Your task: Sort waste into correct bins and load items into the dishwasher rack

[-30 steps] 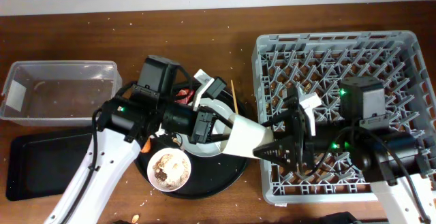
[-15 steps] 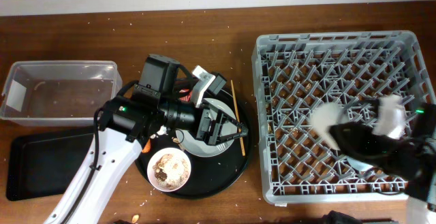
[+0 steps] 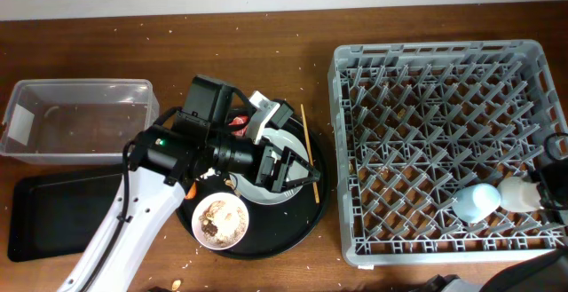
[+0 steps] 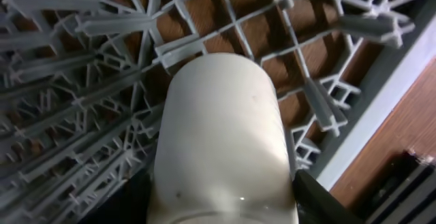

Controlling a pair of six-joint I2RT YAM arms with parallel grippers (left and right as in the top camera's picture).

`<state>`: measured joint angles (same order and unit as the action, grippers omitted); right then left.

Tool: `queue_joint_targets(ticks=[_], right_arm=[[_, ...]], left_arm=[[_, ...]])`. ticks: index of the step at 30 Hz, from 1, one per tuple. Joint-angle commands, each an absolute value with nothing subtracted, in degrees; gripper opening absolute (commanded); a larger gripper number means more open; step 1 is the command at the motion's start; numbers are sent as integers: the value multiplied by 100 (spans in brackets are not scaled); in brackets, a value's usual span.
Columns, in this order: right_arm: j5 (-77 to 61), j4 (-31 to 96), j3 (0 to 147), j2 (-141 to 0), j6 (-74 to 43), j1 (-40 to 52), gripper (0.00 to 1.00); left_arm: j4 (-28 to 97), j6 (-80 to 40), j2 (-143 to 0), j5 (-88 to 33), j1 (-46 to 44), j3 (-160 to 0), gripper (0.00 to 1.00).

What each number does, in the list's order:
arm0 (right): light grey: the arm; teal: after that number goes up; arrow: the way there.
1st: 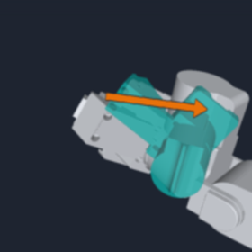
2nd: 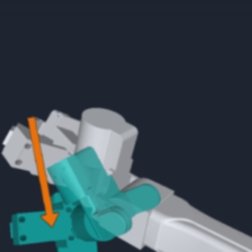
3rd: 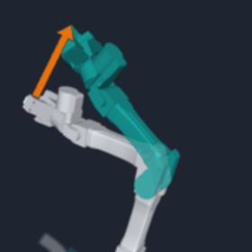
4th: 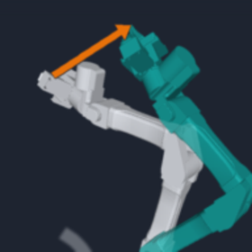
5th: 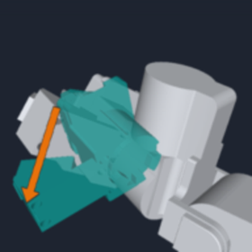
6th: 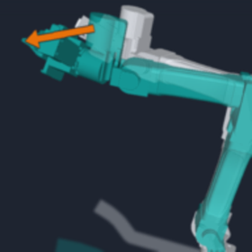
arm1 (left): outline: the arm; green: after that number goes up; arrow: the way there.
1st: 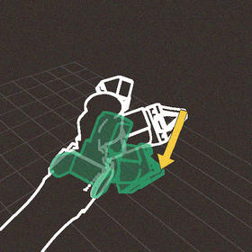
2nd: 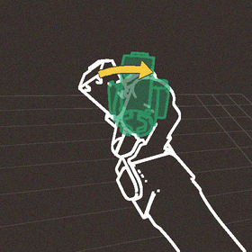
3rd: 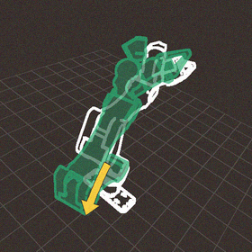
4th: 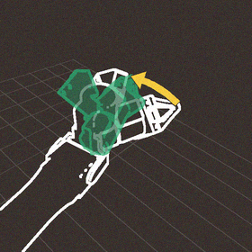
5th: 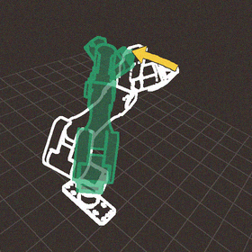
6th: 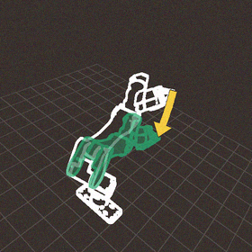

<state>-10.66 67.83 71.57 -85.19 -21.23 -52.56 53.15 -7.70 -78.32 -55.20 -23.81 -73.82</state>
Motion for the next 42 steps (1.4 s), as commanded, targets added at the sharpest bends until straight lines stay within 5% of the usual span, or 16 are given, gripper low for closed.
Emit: queue_joint_targets(ticks=[1,8,14,17,19,22,27,30,37,42], right_arm=[[-1232,6834,7247,-8506,-2152,-5328,73],[-3072,8534,8493,-7059,-626,-4886,77],[-3076,8718,8455,-4764,-150,-1404,81],[-3037,8814,8427,-4755,-156,-972,78],[-3024,8809,8281,-4923,-237,-840,63],[-2899,8667,7817,-5273,-239,-344,56],[-1120,7303,7345,-6945,-1321,2156,54],[-617,6281,7345,-7651,-1896,2842,56],[-611,3732,7345,-10798,-2005,2956,47],[-314,3452,7345,-11045,-2154,2956,45]], left_arm=[[5380,-716,-7778,-5367,-2388,-7437,99],[5800,-718,-7776,-4298,-2383,-7437,99],[6917,-1424,-7778,-1199,-2386,-7199,99],[6108,-2021,-7784,-878,-2405,-6405,92],[5758,-2285,-7795,-766,-2403,-6097,90],[5955,-2274,-7620,-766,-2097,-6412,90],[6866,-1962,-7258,-808,-1446,-7625,91],[7203,-1959,-7247,-742,-1446,-7623,91],[7988,-1964,-7164,49,-998,-7800,99],[8195,-1966,-7166,49,-718,-7795,99]])
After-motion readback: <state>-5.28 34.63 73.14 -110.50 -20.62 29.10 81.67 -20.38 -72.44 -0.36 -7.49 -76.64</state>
